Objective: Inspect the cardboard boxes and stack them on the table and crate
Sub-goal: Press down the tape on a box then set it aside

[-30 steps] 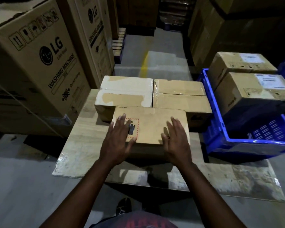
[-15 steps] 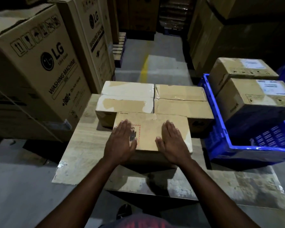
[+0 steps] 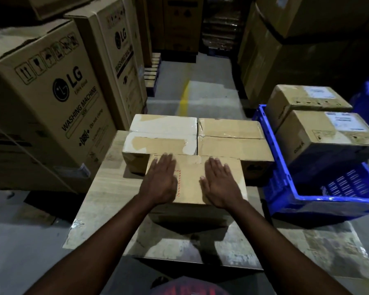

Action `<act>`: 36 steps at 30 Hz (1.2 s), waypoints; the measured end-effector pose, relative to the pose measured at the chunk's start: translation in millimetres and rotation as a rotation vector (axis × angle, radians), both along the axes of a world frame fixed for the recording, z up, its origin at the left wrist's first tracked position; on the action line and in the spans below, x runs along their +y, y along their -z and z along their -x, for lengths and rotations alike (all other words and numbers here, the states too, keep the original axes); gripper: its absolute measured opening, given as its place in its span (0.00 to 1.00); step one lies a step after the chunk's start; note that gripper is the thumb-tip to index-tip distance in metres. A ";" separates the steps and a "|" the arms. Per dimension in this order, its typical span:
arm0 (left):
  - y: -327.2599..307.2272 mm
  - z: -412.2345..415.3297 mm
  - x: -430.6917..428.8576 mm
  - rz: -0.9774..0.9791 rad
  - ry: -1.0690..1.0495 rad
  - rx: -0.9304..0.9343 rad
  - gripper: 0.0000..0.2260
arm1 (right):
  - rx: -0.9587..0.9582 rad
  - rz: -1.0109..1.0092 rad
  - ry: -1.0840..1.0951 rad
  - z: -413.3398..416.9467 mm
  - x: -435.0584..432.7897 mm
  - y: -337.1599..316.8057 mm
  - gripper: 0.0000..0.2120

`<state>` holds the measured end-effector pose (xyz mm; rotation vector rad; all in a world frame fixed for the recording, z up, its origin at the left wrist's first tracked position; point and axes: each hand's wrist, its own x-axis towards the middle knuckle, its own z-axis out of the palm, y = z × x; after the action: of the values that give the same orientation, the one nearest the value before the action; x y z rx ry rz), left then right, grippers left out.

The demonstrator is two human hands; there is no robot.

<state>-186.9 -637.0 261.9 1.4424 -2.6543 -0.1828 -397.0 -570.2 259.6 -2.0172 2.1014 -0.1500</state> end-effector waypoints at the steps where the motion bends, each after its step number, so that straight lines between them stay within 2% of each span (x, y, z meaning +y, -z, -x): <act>1: 0.2 9.8 -0.5 -0.001 0.026 0.000 0.29 | 0.003 0.004 -0.014 -7.3 -5.2 0.6 0.35; 10: 16.2 25.2 2.4 -0.042 0.041 -0.001 0.31 | 0.030 0.046 0.003 -16.2 -10.0 10.7 0.35; 13: 14.6 10.9 -5.7 -0.046 0.044 0.004 0.28 | 0.007 0.043 -0.005 0.2 -7.2 7.9 0.31; 17: 10.4 -28.3 -27.2 -0.147 -0.162 0.054 0.28 | 0.042 0.039 0.176 51.3 7.0 9.3 0.32; 24: 6.8 -29.0 -22.1 -0.221 -0.183 0.249 0.30 | -0.209 0.054 0.232 60.2 7.3 16.8 0.33; 26: 8.2 -30.9 -19.9 -0.307 -0.243 0.364 0.34 | -0.324 0.075 0.282 60.6 9.9 16.8 0.37; 29: 10.2 -31.6 -13.9 -0.390 -0.364 0.582 0.37 | -0.567 0.112 0.472 59.6 13.5 15.6 0.41; 32: 13.5 -36.1 -7.5 -0.397 -0.397 0.657 0.25 | -0.682 0.149 0.549 55.2 22.6 11.4 0.33; 34: 14.3 -37.9 -2.3 -0.380 -0.401 0.648 0.22 | -0.669 0.158 0.542 53.6 29.1 10.7 0.27; 36: 13.0 -38.0 4.1 -0.373 -0.406 0.659 0.21 | -0.667 0.167 0.537 51.4 35.0 9.4 0.26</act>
<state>-149.0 -632.9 248.8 1.6166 -1.8252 -0.9597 -448.4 -535.2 250.2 -1.1606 2.1274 -0.9612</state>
